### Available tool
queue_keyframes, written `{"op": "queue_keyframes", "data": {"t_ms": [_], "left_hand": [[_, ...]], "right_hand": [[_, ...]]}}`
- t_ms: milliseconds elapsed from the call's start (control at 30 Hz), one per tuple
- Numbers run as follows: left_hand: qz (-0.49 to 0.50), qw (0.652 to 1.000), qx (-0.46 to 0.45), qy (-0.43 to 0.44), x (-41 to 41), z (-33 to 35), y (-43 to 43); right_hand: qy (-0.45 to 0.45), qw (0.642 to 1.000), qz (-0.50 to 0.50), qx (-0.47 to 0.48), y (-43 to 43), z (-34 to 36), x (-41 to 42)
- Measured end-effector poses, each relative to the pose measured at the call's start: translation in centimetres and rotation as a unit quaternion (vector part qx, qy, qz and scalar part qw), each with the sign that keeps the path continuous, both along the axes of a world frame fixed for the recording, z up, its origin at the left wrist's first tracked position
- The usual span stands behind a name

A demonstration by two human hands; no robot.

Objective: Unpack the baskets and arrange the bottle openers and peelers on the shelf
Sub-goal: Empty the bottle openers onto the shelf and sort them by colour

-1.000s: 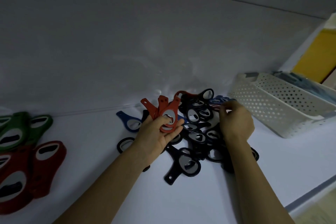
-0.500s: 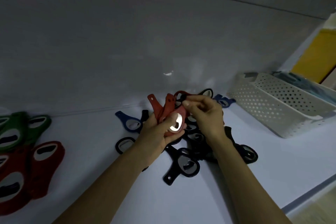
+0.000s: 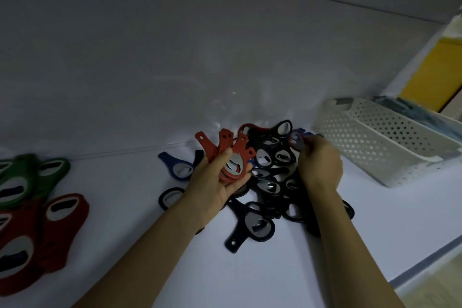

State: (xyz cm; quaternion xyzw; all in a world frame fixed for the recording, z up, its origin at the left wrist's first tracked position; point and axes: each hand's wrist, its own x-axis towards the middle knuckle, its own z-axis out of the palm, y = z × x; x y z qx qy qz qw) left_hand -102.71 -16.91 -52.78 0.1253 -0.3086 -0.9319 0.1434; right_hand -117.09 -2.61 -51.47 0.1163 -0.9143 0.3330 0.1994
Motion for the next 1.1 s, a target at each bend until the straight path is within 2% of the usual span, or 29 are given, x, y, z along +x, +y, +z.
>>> {"op": "queue_keyframes", "data": {"t_ms": [33, 67, 100, 133, 167, 267, 367, 433, 467, 533, 633, 700, 767, 933, 1033, 1100], "left_hand": [[0.000, 1.000, 0.003, -0.002, -0.1, 0.0, 0.0], [-0.001, 1.000, 0.007, -0.004, -0.1, -0.1, -0.1], [-0.002, 1.000, 0.009, -0.008, -0.2, 0.0, -0.1], [-0.006, 1.000, 0.003, -0.012, -0.2, 0.2, -0.2], [-0.014, 1.000, -0.011, -0.013, -0.2, 0.4, -0.2], [-0.023, 0.999, -0.040, -0.006, -0.1, 0.4, -0.1], [0.004, 1.000, -0.011, 0.002, 0.1, -0.1, 0.0], [0.021, 1.000, 0.019, 0.012, 0.3, 0.0, 0.0], [0.027, 0.999, 0.030, 0.015, 0.3, 0.1, 0.1], [0.037, 0.999, 0.039, 0.012, 0.3, 0.1, 0.1], [0.047, 0.998, 0.042, -0.002, 0.4, 0.0, 0.2], [0.050, 0.998, 0.047, -0.004, 0.6, 0.0, 0.2], [0.053, 0.998, 0.045, -0.005, 0.7, 0.1, 0.2], [0.048, 0.997, 0.054, -0.008, 0.6, 0.4, 0.5], [0.046, 0.998, 0.052, -0.009, 0.7, 0.6, 0.4], [0.044, 0.997, 0.058, -0.010, 0.8, 0.5, 0.3]], "right_hand": [[-0.004, 0.992, 0.063, -0.108, 0.0, 0.5, 0.4], [-0.040, 0.963, 0.153, -0.217, -0.2, 1.1, 0.9], [-0.095, 0.921, 0.245, -0.289, -0.4, 1.8, 1.6], [-0.146, 0.883, 0.325, -0.306, -0.8, 2.3, 2.3], [-0.173, 0.860, 0.385, -0.285, -1.2, 2.4, 2.9], [-0.172, 0.848, 0.455, -0.211, -3.2, 2.3, 4.1], [-0.164, 0.860, 0.431, -0.217, -5.1, 2.5, 3.0], [-0.171, 0.894, 0.317, -0.265, -6.4, 2.5, 0.7], [-0.172, 0.913, 0.262, -0.260, -7.0, 2.3, -0.6], [-0.147, 0.961, 0.197, -0.130, -8.2, 1.5, -2.5], [-0.057, 0.987, 0.135, 0.071, -9.7, 0.3, -3.4], [0.029, 0.985, 0.106, 0.137, -9.9, -0.1, -3.4], [0.078, 0.978, 0.106, 0.163, -9.7, -0.5, -3.3], [0.125, 0.950, 0.194, 0.208, -9.0, -0.3, -3.6], [0.134, 0.921, 0.251, 0.267, -8.8, 0.3, -3.5], [0.141, 0.928, 0.236, 0.252, -8.4, 0.7, -2.9]]}}
